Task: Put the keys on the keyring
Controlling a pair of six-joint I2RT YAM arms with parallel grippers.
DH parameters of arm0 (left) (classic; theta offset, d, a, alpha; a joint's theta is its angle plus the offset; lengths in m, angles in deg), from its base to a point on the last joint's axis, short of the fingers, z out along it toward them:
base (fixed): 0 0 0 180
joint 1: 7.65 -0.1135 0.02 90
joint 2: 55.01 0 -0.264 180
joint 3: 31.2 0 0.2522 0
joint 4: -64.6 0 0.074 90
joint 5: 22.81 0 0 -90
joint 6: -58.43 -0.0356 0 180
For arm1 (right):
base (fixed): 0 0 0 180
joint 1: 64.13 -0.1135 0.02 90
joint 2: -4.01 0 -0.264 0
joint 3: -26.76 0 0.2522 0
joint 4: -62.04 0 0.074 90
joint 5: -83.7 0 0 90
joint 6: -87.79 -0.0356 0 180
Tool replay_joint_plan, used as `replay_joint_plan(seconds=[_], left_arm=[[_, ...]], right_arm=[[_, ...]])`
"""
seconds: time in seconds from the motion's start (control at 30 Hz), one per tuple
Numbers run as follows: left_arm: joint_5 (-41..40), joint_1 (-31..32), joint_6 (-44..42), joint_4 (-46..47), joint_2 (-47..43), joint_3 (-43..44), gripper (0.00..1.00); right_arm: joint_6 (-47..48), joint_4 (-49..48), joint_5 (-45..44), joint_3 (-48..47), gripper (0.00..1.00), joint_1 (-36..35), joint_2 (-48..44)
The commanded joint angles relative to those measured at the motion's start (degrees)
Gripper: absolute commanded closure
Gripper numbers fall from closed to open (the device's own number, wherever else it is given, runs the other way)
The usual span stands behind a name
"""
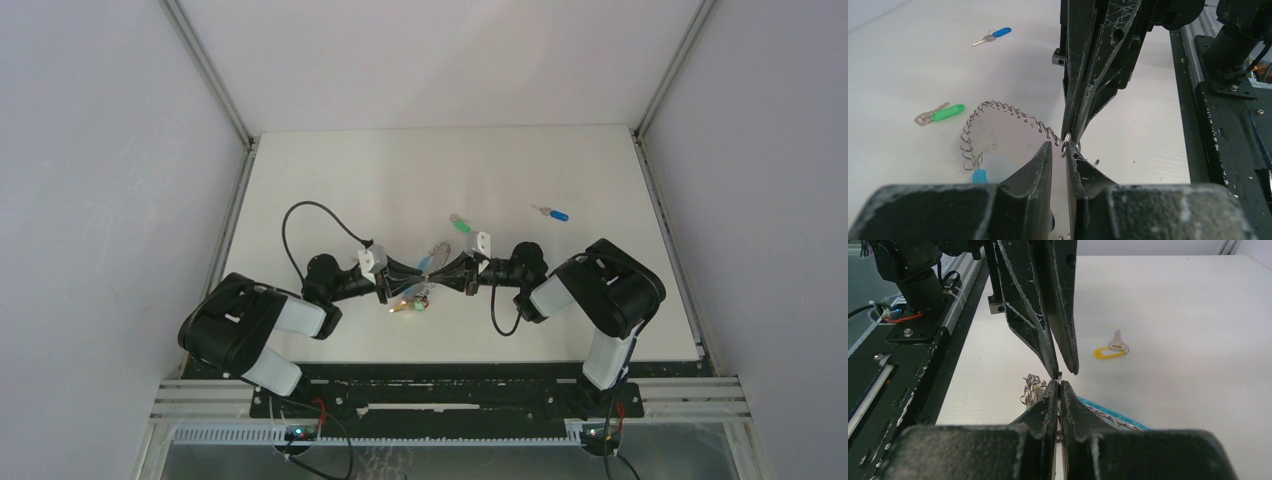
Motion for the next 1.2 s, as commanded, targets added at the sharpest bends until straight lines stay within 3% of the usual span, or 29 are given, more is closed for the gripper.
replay_joint_plan(seconds=[0.0, 0.37, 0.57, 0.77, 0.87, 0.97, 1.07, 1.17], left_arm=[[0.9, -0.3, -1.2, -0.3, 0.2, 2.9, 0.81], [3.6, 0.1, -1.7, -2.1, 0.7, 3.8, 0.83], [2.9, 1.3, -5.3, -8.9, -0.6, 5.1, 0.84], [1.9, 2.0, -7.7, -14.7, -2.6, 6.3, 0.98], [0.0, 2.1, -8.2, -16.5, -6.2, 5.5, 1.0], [-4.6, 3.5, -12.8, -26.6, -12.5, 6.3, 1.0], [-13.3, 7.1, -21.3, -48.6, -18.7, 10.8, 1.0], [-20.2, 9.6, -24.3, -59.2, -21.3, 15.2, 1.0]], right_arm=[[0.6, -3.5, 1.1, -0.1, 1.0, -0.2, -0.1], [0.5, -3.5, 1.5, -0.1, 1.0, -0.3, -0.5], [0.6, -3.5, 1.7, -0.1, 1.0, -0.3, -0.8], [0.4, -3.5, 2.1, -0.1, 1.0, -0.3, -0.9], [0.3, -3.4, 2.1, 0.0, 1.0, 0.0, -0.7], [0.3, -3.4, 1.4, 1.3, 0.96, 0.6, -1.8], [0.4, -2.7, 0.6, 2.9, 0.87, 2.1, -3.6], [2.5, 1.9, 0.3, 3.7, 0.81, 3.4, -6.0]])
